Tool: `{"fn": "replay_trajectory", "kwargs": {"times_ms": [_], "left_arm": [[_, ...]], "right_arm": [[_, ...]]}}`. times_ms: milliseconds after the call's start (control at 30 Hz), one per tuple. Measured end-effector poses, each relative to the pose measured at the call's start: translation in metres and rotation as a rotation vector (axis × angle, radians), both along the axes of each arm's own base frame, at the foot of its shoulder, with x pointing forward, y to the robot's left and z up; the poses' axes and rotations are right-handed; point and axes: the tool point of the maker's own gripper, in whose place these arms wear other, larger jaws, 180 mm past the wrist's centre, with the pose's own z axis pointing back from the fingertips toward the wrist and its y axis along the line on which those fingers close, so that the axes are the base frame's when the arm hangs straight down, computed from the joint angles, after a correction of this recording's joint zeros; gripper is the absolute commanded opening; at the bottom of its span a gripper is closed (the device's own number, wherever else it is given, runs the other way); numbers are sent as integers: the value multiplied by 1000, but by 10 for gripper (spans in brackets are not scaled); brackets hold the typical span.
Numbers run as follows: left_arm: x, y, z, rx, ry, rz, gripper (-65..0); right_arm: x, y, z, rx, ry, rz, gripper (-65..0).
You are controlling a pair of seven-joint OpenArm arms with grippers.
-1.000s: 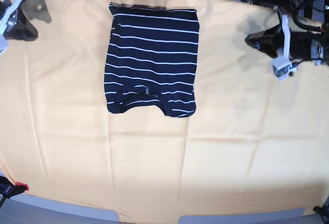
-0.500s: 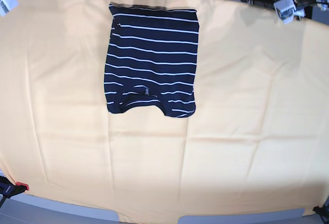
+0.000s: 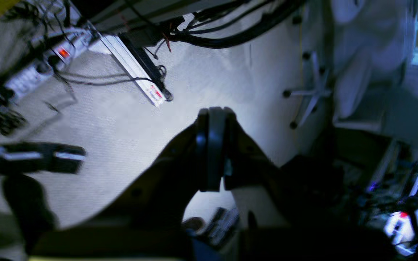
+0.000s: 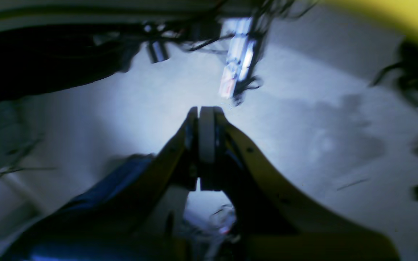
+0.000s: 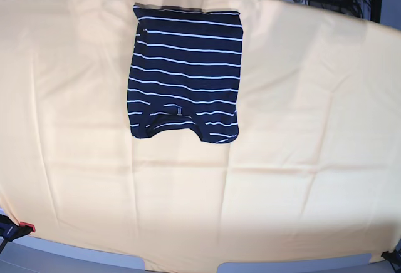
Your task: Fold the T-shirt properly
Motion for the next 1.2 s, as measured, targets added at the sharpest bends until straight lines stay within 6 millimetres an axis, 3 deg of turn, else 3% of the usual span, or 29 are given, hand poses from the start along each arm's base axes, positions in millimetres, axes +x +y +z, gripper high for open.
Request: {"fn": "replay_trajectory", "kwargs": {"times_ms": [100, 200, 267, 333, 467, 667, 767, 867, 1067, 1200], "left_arm": [[-23, 1, -18, 3, 104, 2, -650], [-52, -7, -42, 5, 202, -1, -650], [-81, -14, -57, 8, 294, -19, -650], [-100, -17, -76, 25, 372, -7, -650], [-100, -27, -119, 31, 415, 55, -650], [-120, -23, -176, 116, 500, 49, -650], [-105, -25, -206, 141, 469, 112, -650], [-77, -29, -235, 155, 390, 210, -650], [-23, -35, -284, 198, 174, 341, -650], [0, -42, -307, 227, 82, 381, -650]], "right_arm": [[-25, 17, -18, 107, 110, -44, -650], [-69, 20, -45, 106, 286, -26, -650], [-96, 22, -61, 108, 379, -25, -650], [-112, 27, -80, 108, 432, -22, -650], [-114, 39, -124, 126, 447, -56, -650], [-125, 37, -181, 71, 476, -70, -650], [-118, 40, -206, 57, 457, -75, -650], [-99, 44, -230, 47, 400, -94, -650], [-58, 88, -275, 44, 252, -68, -650], [-38, 97, -305, -98, 202, -48, -650]]}}
